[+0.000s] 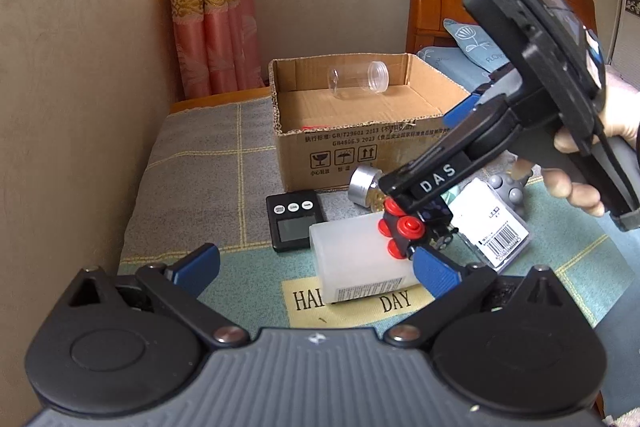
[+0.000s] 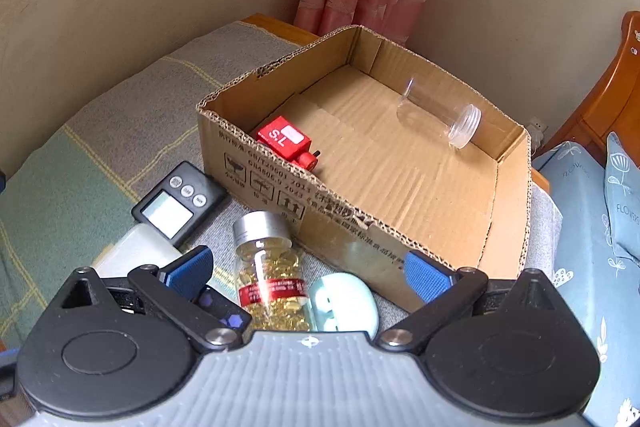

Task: Organize rigid objects
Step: 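Grasp the white plastic container with left tool while right tool approaches grey dog, then close the right tool around the grey toy dog figure, then carry both items to the box while right tool releases the dog inside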

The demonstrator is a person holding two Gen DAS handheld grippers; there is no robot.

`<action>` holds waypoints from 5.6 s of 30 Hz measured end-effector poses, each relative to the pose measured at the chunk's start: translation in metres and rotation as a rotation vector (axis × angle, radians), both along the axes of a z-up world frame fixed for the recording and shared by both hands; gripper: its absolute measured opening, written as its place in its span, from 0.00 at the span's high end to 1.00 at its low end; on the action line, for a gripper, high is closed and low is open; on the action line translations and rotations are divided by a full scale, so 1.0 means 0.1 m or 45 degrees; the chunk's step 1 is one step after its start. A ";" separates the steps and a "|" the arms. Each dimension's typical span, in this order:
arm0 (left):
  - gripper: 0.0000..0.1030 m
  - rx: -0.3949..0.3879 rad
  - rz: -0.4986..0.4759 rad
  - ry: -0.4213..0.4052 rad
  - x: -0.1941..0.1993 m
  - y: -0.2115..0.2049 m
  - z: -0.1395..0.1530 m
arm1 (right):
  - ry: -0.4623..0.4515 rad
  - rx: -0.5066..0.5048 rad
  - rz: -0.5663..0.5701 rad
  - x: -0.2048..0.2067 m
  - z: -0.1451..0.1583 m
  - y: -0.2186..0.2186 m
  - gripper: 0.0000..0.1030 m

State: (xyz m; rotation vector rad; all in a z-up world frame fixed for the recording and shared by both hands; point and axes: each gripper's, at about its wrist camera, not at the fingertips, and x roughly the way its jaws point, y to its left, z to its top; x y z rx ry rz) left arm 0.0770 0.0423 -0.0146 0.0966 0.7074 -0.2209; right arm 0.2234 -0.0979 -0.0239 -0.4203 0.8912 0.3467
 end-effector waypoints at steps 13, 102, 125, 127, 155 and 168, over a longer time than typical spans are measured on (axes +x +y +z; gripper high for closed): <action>0.01 0.021 -0.043 0.032 0.05 -0.10 -0.12 | -0.044 0.076 -0.038 -0.71 -0.09 -0.48 0.00; 0.02 0.094 -0.008 0.182 0.57 -0.34 -0.73 | -0.065 0.211 -0.256 -1.06 -0.60 -1.65 0.23; 0.19 0.094 -0.042 0.209 0.67 -0.36 -0.59 | -0.058 0.176 -0.251 -0.92 -0.59 -1.57 0.24; 0.19 0.096 -0.057 0.215 0.66 -0.36 -0.58 | -0.054 0.167 -0.245 -0.92 -0.59 -1.56 0.24; 0.19 0.103 -0.082 0.027 0.52 -0.18 0.17 | -0.193 0.172 -0.045 -0.68 0.38 -1.33 0.25; 0.19 0.073 -0.024 -0.005 0.57 -0.07 0.32 | -0.205 0.179 0.032 0.14 0.61 -0.87 0.25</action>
